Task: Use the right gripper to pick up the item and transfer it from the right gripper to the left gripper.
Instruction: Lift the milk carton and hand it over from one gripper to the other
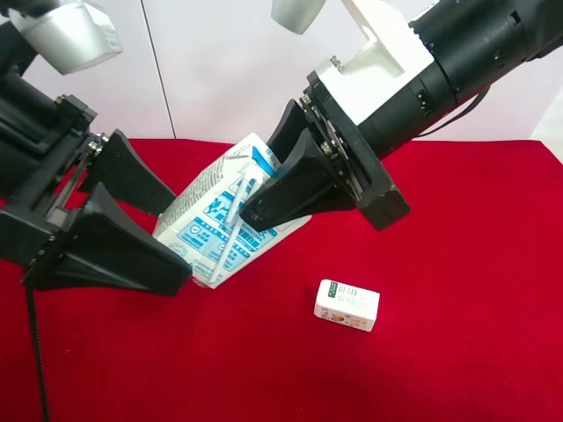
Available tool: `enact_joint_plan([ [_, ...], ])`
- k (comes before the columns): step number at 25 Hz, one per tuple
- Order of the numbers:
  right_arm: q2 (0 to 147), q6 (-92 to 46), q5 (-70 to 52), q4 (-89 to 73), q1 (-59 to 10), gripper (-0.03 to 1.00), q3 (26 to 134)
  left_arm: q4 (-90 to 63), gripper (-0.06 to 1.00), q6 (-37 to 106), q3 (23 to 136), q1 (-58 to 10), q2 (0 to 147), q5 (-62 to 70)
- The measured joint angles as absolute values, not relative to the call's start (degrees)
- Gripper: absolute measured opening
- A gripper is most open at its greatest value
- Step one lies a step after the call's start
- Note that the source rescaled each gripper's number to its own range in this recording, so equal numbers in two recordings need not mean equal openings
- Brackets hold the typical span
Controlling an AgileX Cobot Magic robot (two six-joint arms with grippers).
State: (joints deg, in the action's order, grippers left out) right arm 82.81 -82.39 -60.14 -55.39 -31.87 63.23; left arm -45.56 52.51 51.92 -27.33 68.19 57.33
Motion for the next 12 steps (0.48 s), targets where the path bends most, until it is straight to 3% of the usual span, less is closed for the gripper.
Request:
enact_joint_plan([
  [12,82.8,-83.4,-60.6,-59.3,-31.9,0.02,63.2,-48.4,1.0,56.1,52.0,-27.3,71.3,56.2],
])
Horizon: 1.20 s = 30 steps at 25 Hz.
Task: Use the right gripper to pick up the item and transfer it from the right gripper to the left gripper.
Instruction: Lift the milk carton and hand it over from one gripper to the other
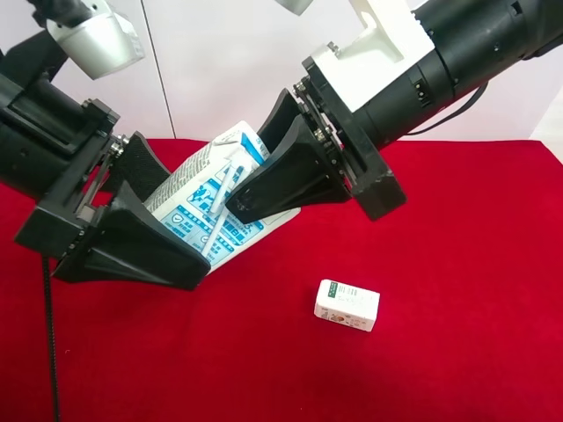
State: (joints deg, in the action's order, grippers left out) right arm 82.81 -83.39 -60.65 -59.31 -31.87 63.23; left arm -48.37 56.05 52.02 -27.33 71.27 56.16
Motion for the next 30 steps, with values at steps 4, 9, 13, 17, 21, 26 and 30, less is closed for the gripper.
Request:
enact_joint_plan([
  [4,82.8,-84.2,-60.6,-60.6,-31.9,0.02,63.2,-48.4,1.0,56.3,52.0,-27.3,71.5,55.5],
  [9,82.8,-85.3,-60.5,-61.5,-31.9,0.02,63.2,-48.6,1.0,56.4,52.0,-27.3,71.5,55.3],
  [13,82.8,-85.3,-60.1,-61.5,-31.9,0.02,63.2,-48.6,0.88,56.4,52.0,-27.3,71.5,55.0],
  [17,82.8,-85.3,-59.6,-61.5,-31.9,0.02,63.2,-48.7,0.53,56.4,52.0,-27.3,71.5,54.9],
  [21,82.8,-85.5,-59.9,-61.5,-31.9,0.02,63.2,-48.4,0.07,57.1,52.0,-27.3,71.5,56.1],
  [26,82.8,-85.5,-59.8,-61.7,-32.0,0.02,63.2,-48.3,0.07,58.2,52.0,-27.3,71.5,56.9],
  [30,82.8,-85.7,-59.7,-61.6,-32.0,0.02,63.2,-48.3,0.07,58.4,52.1,-27.3,71.5,56.8],
])
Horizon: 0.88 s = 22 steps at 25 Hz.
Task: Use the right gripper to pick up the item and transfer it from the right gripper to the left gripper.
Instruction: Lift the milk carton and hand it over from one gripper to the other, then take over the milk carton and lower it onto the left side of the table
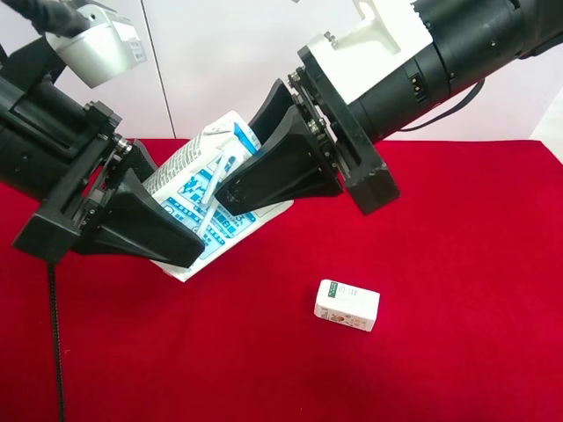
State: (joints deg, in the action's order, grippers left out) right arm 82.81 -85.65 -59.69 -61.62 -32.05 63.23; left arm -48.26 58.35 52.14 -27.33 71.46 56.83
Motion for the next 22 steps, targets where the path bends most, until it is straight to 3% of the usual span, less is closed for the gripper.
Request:
enact_joint_plan([
  [2,82.8,-85.7,-59.4,-62.1,-32.0,0.21,63.2,-48.1,0.05,58.4,52.1,-27.3,71.5,57.0],
  [4,82.8,-85.4,-59.2,-62.8,-32.0,0.66,63.2,-47.5,0.0,58.3,52.1,-27.3,71.6,57.5],
  [6,82.7,-85.3,-58.8,-62.8,-32.0,0.87,63.2,-47.4,0.0,58.2,52.1,-27.3,71.8,57.5],
  [7,82.7,-85.3,-58.4,-62.8,-32.0,0.92,63.2,-47.3,0.0,58.2,52.1,-27.3,71.8,57.5],
  [11,82.7,-85.3,-57.9,-62.7,-32.0,0.99,63.2,-47.3,0.0,58.2,52.1,-27.3,71.8,57.9],
  [22,76.8,-71.1,-58.2,-52.8,-32.0,1.0,63.2,-47.3,0.0,58.2,52.1,-27.3,71.8,57.7],
])
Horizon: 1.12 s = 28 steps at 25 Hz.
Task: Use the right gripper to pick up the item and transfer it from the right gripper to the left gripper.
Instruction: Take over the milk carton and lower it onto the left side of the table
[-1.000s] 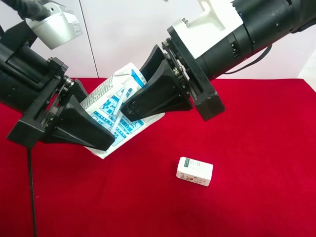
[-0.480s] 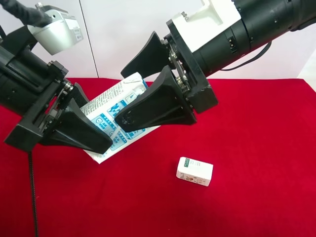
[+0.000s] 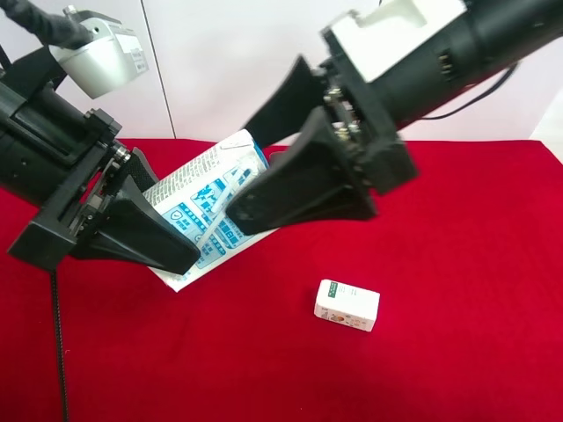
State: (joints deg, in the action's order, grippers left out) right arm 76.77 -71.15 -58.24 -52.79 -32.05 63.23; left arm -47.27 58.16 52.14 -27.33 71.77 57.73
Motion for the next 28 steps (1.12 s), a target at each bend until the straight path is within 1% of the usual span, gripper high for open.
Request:
enact_joint_plan([
  [9,61.5,-45.2,-68.5,-29.0,-32.0,1.0,63.2,-47.3,0.0,58.2,52.1,-27.3,71.8,57.7],
  [13,53.9,-33.7,-69.1,-21.5,-32.0,1.0,63.2,-47.3,0.0,58.2,52.1,-27.3,71.8,57.7],
  [19,42.9,-18.8,-69.1,-15.3,-32.0,1.0,62.2,-47.3,0.0,58.2,52.1,-27.3,71.8,56.2],
  [22,36.3,-13.5,-69.1,-13.3,-32.0,1.0,56.4,-47.3,0.0,58.2,52.1,-27.3,71.8,54.7],
  [28,22.1,-11.3,-69.9,-12.1,-32.0,1.0,37.8,-47.2,0.0,58.2,52.1,-27.3,71.8,53.5],
])
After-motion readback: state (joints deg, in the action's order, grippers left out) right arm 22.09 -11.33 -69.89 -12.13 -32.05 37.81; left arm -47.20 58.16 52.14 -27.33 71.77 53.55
